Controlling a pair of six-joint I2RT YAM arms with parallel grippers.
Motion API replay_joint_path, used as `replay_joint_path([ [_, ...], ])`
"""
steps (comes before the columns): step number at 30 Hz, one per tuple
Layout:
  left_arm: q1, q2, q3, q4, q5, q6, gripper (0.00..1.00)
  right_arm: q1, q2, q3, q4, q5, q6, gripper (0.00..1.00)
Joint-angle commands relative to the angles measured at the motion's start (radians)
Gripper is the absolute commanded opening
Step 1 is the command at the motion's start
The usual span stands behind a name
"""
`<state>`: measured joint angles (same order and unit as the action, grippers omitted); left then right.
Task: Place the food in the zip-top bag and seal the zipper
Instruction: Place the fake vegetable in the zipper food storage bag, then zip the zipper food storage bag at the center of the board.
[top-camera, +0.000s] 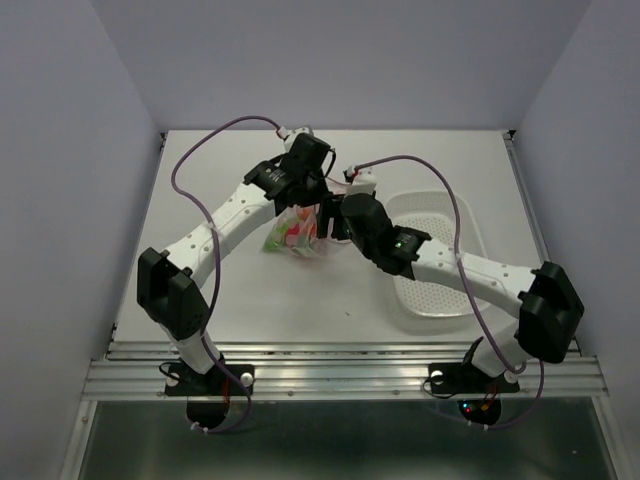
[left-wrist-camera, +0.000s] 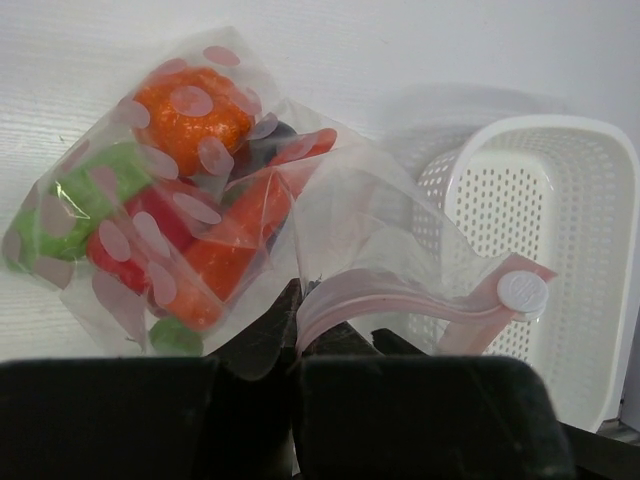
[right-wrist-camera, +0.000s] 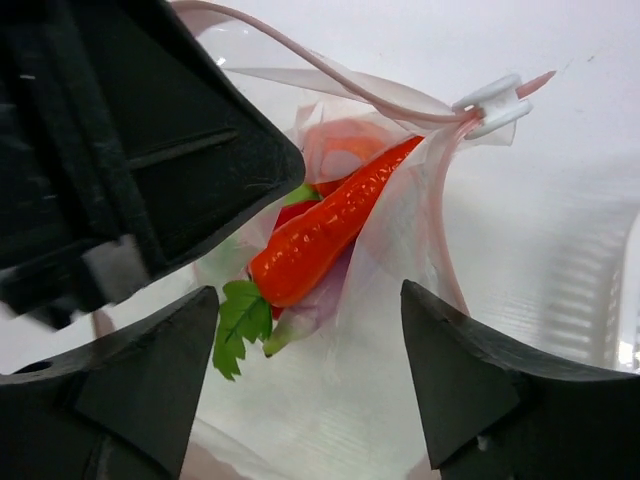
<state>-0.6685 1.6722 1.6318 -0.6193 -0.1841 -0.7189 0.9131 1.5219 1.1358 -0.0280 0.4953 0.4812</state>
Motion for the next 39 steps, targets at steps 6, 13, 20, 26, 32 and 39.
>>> replay_joint_path([
  [6, -0.006, -0.035, 0.033, -0.037, -0.018, 0.136, 0.0, -0.009, -0.244, 0.052, 0.006, -0.396, -0.497, 1.0],
  [13, 0.0, -0.081, -0.013, -0.031, 0.04, 0.214, 0.0, -0.244, -0.371, 0.041, 0.013, -0.746, -0.636, 1.0],
  [20, 0.0, -0.164, -0.102, 0.015, 0.217, 0.36, 0.0, -0.422, -0.385, 0.011, -0.022, -1.179, -1.084, 1.0],
  [26, 0.0, -0.259, -0.194, 0.013, 0.285, 0.411, 0.0, -0.588, -0.247, 0.088, -0.191, -1.529, -1.206, 1.0],
  [32, 0.01, -0.327, -0.24, 0.006, 0.319, 0.409, 0.0, -0.609, -0.226, 0.001, -0.225, -1.705, -1.331, 0.99],
  [39, 0.01, -0.373, -0.305, 0.05, 0.374, 0.407, 0.0, -0.609, -0.132, 0.034, -0.257, -1.834, -1.322, 0.98],
])
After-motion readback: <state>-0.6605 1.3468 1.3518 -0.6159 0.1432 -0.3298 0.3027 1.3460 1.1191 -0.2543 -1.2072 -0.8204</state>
